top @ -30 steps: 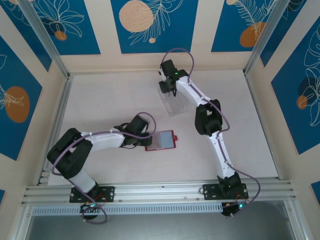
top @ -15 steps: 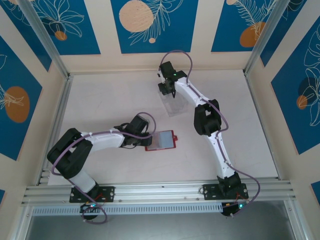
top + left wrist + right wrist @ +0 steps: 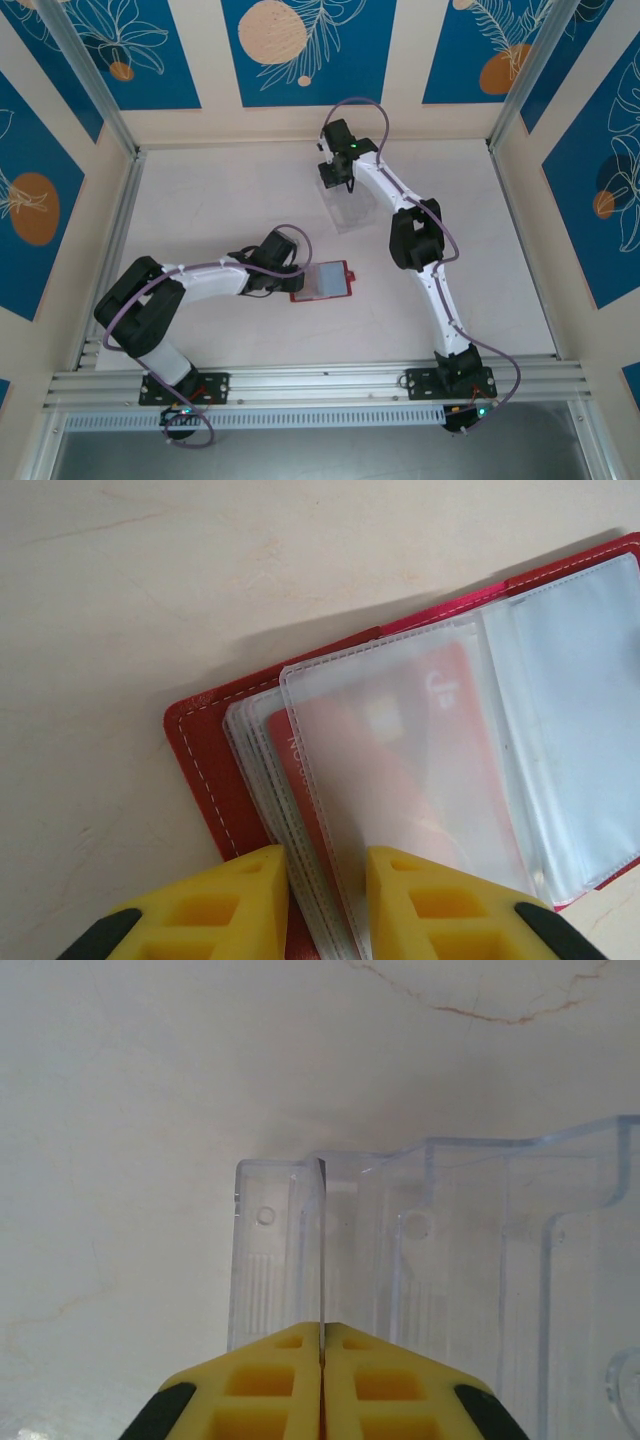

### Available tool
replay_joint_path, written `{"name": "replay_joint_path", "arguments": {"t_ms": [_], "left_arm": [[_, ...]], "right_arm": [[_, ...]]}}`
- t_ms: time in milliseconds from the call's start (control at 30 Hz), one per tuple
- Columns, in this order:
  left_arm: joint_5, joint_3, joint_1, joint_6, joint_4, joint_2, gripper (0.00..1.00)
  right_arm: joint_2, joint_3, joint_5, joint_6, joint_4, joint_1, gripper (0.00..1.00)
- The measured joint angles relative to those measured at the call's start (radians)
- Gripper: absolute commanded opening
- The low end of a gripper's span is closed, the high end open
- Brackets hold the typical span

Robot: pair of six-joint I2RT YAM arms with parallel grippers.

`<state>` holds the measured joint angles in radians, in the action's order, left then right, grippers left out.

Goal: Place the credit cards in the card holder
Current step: Pick up the credit card from the storage box.

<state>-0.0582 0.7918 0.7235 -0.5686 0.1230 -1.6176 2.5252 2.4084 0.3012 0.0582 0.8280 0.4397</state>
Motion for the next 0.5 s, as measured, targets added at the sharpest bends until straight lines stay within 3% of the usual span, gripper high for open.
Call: {"name": "replay_joint_path", "arguments": {"t_ms": [133,500], "left_arm": [[0.000,0.000,0.000,0.000,0.000,0.000,0.25],[0.000,0.000,0.000,-0.001,0.000,0.001,0.25]], "right_arm": [[0.000,0.008,-0.016,0.001,0.005,-0.002,0.00],[-0.019,0.047,-0.069,0.010,0.034,-0.008,0.00]]}}
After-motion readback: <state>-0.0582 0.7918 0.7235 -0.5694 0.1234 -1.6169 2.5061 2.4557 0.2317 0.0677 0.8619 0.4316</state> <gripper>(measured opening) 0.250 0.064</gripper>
